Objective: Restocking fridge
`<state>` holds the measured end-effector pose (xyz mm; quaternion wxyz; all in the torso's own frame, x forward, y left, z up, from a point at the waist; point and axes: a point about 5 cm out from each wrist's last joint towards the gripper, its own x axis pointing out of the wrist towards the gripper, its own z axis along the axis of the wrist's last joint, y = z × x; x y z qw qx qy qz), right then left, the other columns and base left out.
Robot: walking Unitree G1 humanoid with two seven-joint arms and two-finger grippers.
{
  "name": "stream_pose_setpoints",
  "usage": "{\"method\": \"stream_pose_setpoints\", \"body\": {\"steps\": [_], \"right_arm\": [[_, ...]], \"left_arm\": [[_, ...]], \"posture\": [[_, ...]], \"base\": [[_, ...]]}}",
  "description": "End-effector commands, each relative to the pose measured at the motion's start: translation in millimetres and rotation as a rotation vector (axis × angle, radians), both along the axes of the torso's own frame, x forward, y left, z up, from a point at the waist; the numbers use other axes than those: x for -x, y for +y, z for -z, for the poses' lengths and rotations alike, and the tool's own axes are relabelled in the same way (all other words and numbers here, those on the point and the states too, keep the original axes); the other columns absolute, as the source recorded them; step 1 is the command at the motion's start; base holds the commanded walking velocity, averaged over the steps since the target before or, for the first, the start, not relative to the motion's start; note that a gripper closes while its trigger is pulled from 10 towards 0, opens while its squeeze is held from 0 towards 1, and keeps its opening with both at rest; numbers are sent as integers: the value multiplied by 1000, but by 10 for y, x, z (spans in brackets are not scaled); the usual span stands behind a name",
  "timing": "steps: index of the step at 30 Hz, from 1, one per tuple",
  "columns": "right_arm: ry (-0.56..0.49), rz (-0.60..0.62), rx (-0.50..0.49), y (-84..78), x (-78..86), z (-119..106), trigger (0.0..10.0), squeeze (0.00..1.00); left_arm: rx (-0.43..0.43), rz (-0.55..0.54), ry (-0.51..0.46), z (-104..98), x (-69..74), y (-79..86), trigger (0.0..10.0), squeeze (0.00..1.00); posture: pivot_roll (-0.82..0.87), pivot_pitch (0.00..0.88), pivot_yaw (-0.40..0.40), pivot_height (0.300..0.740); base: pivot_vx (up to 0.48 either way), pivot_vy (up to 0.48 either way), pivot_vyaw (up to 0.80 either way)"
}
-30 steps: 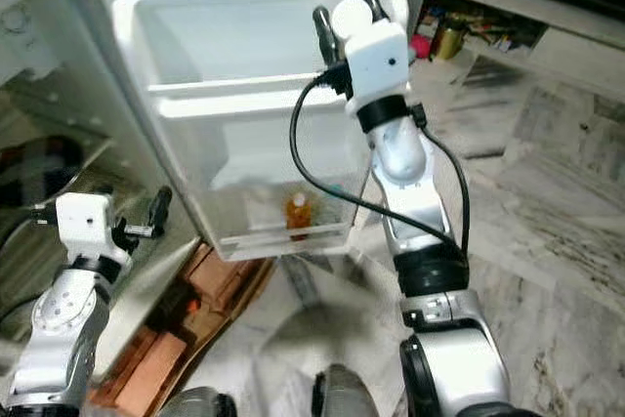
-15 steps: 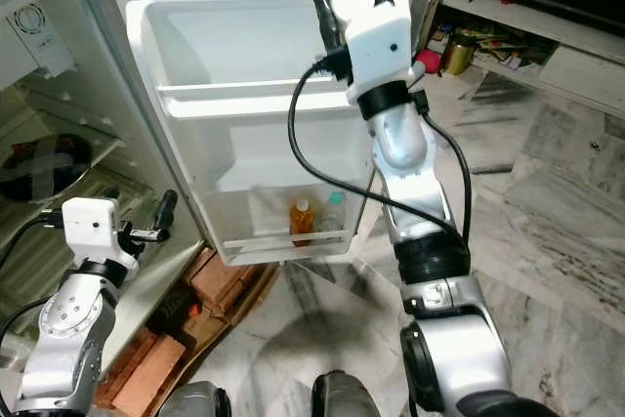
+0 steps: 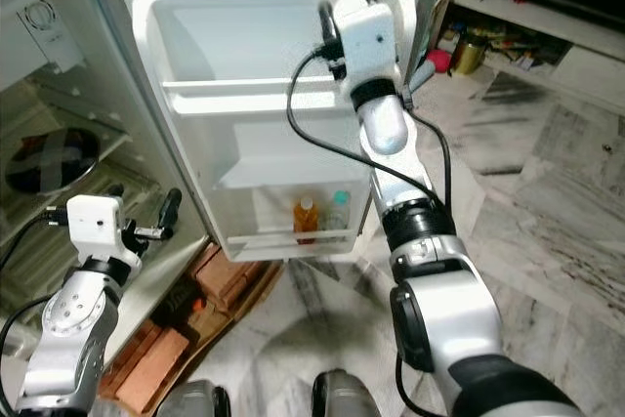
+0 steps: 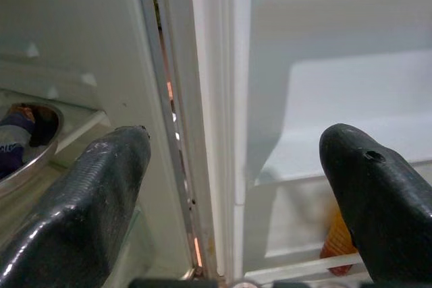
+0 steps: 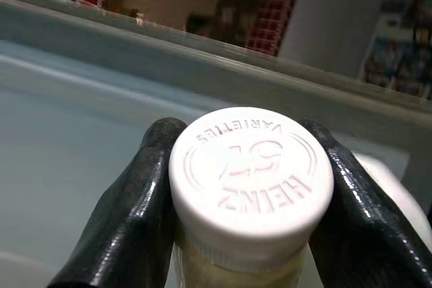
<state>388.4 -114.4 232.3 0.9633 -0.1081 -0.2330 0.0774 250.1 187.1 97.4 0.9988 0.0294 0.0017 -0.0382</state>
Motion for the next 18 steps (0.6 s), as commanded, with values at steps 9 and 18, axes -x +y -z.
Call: {"method": "stream_pose_setpoints", "body": {"steps": [9, 18], "right_arm": [[171, 93, -64, -197, -34, 351, 10000, 0], [277, 204, -20, -544, -145, 313, 10000, 0]], "left_arm": [[-11, 5, -3, -18, 4, -6, 10000, 0], [-20, 18, 9, -1, -13, -21, 10000, 0]], "posture": [[55, 89, -24, 740], [53, 87, -21, 740]], "base": [[0, 0, 0], [0, 0, 0]]}}
